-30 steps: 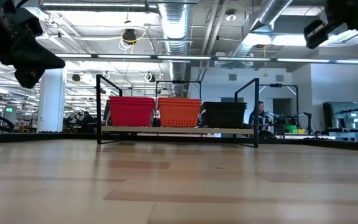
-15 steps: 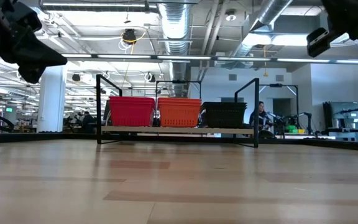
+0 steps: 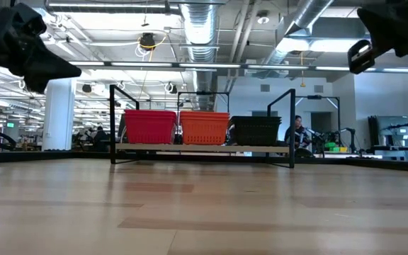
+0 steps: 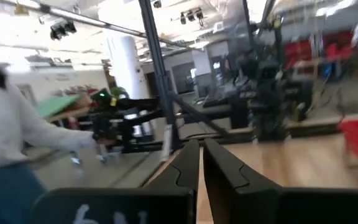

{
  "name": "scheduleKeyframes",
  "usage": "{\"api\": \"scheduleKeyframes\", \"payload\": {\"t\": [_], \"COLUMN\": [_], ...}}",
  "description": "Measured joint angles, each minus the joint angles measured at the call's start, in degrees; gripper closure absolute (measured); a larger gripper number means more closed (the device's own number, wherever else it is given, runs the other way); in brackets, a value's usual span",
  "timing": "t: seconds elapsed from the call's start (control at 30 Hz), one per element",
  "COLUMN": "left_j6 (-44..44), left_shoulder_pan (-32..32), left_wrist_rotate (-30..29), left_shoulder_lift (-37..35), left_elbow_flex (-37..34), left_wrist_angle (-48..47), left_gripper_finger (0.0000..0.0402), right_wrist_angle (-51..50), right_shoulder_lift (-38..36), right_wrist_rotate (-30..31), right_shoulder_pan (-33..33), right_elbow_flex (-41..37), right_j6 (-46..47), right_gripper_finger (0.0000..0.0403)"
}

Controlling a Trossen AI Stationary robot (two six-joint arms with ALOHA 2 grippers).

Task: Stack baskets on shelf by color
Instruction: Return to Home Position

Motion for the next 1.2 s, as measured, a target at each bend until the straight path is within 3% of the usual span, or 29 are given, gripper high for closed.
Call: {"api": "scheduleKeyframes", "payload": {"t": [0.2,0.4,0.47,0.63,0.77,0.93,1.03,1.2], "left_j6": [5.79,12.92,10.96,6.68,5.8,6.55,7.17,6.89], "left_shoulder_pan": [1.48,5.87,8.02,13.5,17.65,22.26,24.77,28.11], "left_wrist_rotate": [-2.84,-1.37,3.06,22.45,32.16,34.8,35.6,41.02], "left_shoulder_lift": [0.22,-0.08,-0.06,0.09,0.07,0.07,0.07,0.07], "left_elbow_flex": [-4.28,-4.07,-4.4,-5.23,-5.29,-5.29,-5.29,-5.29], "left_wrist_angle": [10.77,13.1,13.11,15.09,14.64,14.43,14.36,13.97], "left_gripper_finger": [0.0392,0.0375,0.0368,0.0356,0.0353,0.0353,0.0354,0.0354], "right_wrist_angle": [3.68,4.13,4.01,3.95,4.01,6.07,8.37,4.62], "right_shoulder_lift": [-0.02,-0.02,-0.02,-0.02,0.0,0.0,-0.04,-2.42], "right_wrist_rotate": [4.25,4.87,5.38,5.77,6.91,6.91,6.81,-3.37], "right_shoulder_pan": [-0.03,-0.07,-0.07,-0.07,-0.21,-3.3,-6.92,-12.06], "right_elbow_flex": [0.02,0.02,0.02,0.02,0.02,0.02,0.04,0.08], "right_j6": [-11.97,-12.53,-11.01,-8.79,-14.83,-23.84,-21.74,-18.21], "right_gripper_finger": [0.0359,0.0359,0.0359,0.0359,0.0359,0.0359,0.0359,0.0359]}}
